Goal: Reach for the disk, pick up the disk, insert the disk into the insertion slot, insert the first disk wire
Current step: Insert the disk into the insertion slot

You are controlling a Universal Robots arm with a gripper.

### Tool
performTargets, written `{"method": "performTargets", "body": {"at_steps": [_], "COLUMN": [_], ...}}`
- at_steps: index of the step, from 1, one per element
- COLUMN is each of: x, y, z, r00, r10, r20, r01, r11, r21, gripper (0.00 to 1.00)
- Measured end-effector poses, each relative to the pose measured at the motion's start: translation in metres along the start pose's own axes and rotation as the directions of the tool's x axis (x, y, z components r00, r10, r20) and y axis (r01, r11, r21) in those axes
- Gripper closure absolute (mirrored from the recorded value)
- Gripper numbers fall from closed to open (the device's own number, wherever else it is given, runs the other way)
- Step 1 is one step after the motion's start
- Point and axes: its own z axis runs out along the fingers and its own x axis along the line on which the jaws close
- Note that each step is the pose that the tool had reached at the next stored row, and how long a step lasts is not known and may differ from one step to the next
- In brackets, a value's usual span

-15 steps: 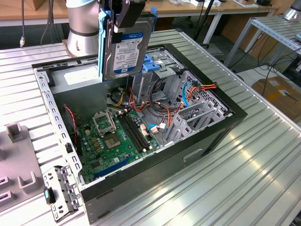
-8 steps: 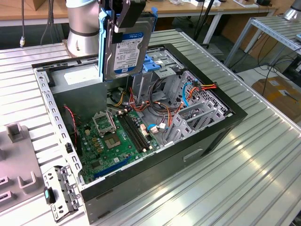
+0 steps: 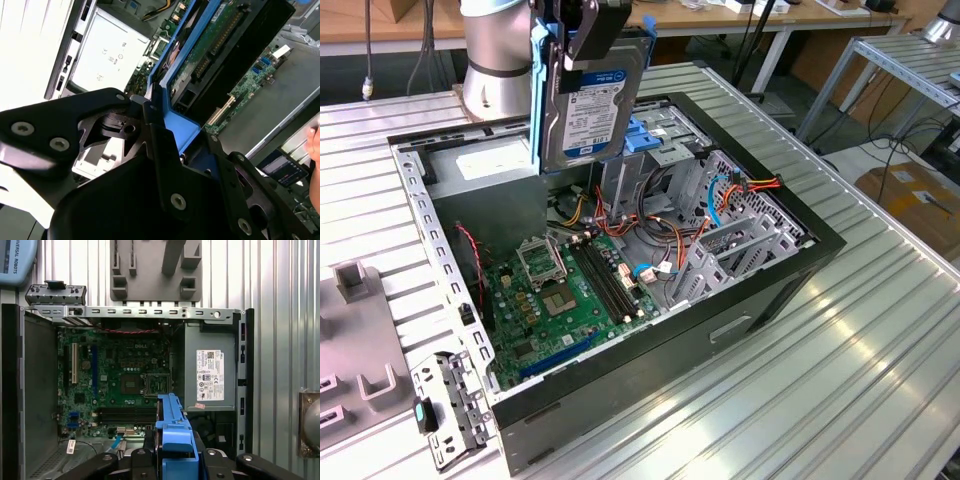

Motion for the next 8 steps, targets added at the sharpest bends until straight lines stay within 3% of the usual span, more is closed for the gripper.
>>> {"method": "performTargets", "body": {"at_steps": [8], "x": [0.0082], "y": [-0.0001], "z": [-0.0003], "r00": [1.0000], "r10": [0.000], "r20": [0.0001], "r01": [0.000], "r11": [1.0000], "r21": [0.0000], "gripper": [0.63]}}
